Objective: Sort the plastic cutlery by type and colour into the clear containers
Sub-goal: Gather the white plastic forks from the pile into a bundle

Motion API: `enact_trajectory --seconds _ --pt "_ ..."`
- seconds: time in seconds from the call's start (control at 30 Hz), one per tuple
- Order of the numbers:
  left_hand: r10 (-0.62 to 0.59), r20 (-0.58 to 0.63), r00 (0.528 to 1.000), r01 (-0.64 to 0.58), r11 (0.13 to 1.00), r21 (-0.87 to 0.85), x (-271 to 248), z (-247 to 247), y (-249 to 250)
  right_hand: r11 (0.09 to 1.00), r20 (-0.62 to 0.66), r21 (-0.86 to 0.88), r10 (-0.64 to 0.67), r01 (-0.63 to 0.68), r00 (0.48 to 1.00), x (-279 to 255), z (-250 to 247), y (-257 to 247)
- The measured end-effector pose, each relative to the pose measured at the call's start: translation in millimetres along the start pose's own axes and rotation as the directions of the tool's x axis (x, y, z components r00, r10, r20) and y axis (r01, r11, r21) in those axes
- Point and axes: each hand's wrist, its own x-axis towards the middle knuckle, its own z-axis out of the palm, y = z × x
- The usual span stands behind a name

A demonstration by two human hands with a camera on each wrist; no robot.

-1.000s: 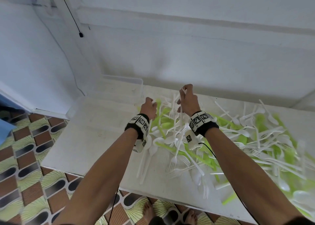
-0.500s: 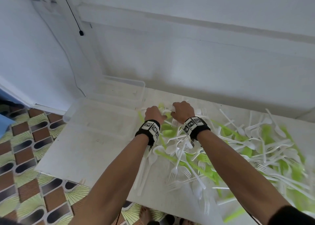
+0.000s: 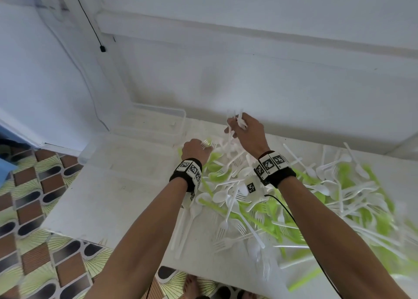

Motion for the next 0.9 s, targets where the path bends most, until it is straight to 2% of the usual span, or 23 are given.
enact_trajectory --seconds 0.07,0.17,0.3,0.4,0.63,0.8,0.9 --pt "0.035 -0.028 0.999 -0.035 0.999 0.019 0.8 1.8 7.0 0.999 0.051 0.031 0.026 -0.028 0.998 -3.0 -3.0 -3.9" --pt "0.097 -0.061 0.993 -0.092 0.992 0.085 2.0 6.0 14.2 0.974 0.154 0.124 0.171 -0.191 0.973 -10.8 -2.2 1.2" --pt "0.112 -0.041 0.993 -0.099 0.967 0.236 3.9 12.9 17.1 0.957 0.257 0.008 0.279 -0.291 0.925 -23.9 0.2 22.4" --pt "0.098 -0.002 0.995 -0.094 0.960 0.265 4.9 16.7 16.5 0.953 0.292 -0.073 0.302 -0.293 0.908 -33.0 1.4 37.6" --pt "0.075 0.037 0.997 -0.080 0.979 0.190 6.2 19.1 14.5 0.932 0.308 -0.251 0.333 -0.262 0.891 -37.9 -1.1 53.6" --pt "0.082 0.049 0.995 -0.091 0.970 0.224 6.0 23.4 10.9 0.883 0.207 -0.425 0.309 -0.200 0.928 -36.0 -2.2 54.7" --pt "0.108 0.052 0.993 -0.118 0.956 0.270 5.1 22.1 12.4 0.877 0.243 -0.445 0.312 -0.180 0.919 -33.7 -2.4 55.4"
